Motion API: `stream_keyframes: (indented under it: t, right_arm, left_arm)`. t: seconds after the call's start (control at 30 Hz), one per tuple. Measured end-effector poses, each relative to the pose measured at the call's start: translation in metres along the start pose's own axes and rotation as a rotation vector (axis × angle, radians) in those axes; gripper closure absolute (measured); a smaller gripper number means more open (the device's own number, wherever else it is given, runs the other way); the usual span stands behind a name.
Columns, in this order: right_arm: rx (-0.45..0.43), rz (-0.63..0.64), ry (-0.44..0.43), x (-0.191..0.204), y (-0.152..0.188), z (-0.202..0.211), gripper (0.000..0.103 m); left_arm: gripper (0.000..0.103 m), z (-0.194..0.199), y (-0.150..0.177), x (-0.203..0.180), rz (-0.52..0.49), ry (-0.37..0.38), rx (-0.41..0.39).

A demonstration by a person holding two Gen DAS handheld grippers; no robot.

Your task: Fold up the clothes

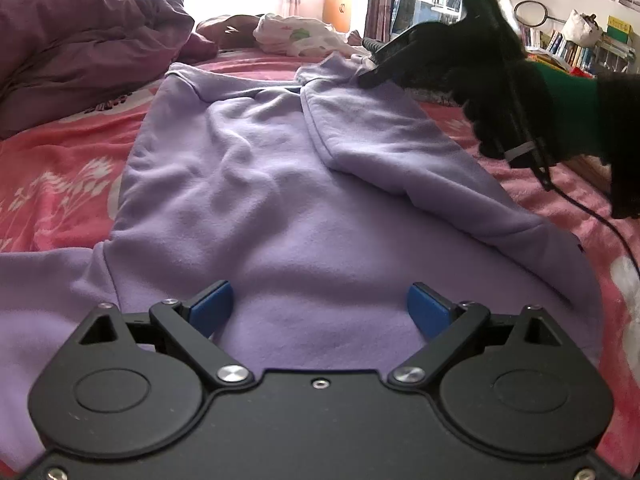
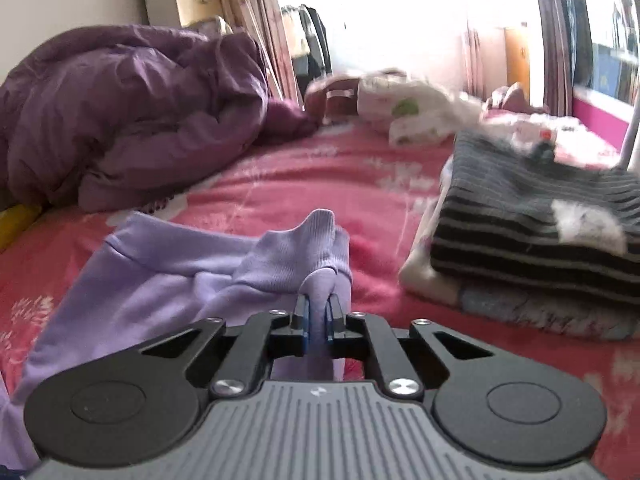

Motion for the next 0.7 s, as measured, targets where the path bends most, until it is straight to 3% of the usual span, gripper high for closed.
stream_keyframes:
  t: [0.3,0.7]
  right_arm:
    - [-0.156,0.002,0.017,-0.013,-0.032,0.081,0.095]
    - [-0.213,-0.05,0.164,-0.079,-0.029,0.165,0.095]
  left_arm:
    - [0.008,-0.001,0.0,-0.001,-0.014,-0.012,0.004]
    - [0.008,0.0,0.001,-0.001,-0.023,-0.019,0.004]
Point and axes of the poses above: each gripper's, at about its wrist camera, not at the fingertips, and z roughly against the way its jaws point, x to its left, y to its underside, the point moved 7 cm from there along -z, roughly the way its jaws point, and after that the axes turned 10 degrees about -z, right-handed, at the moved point
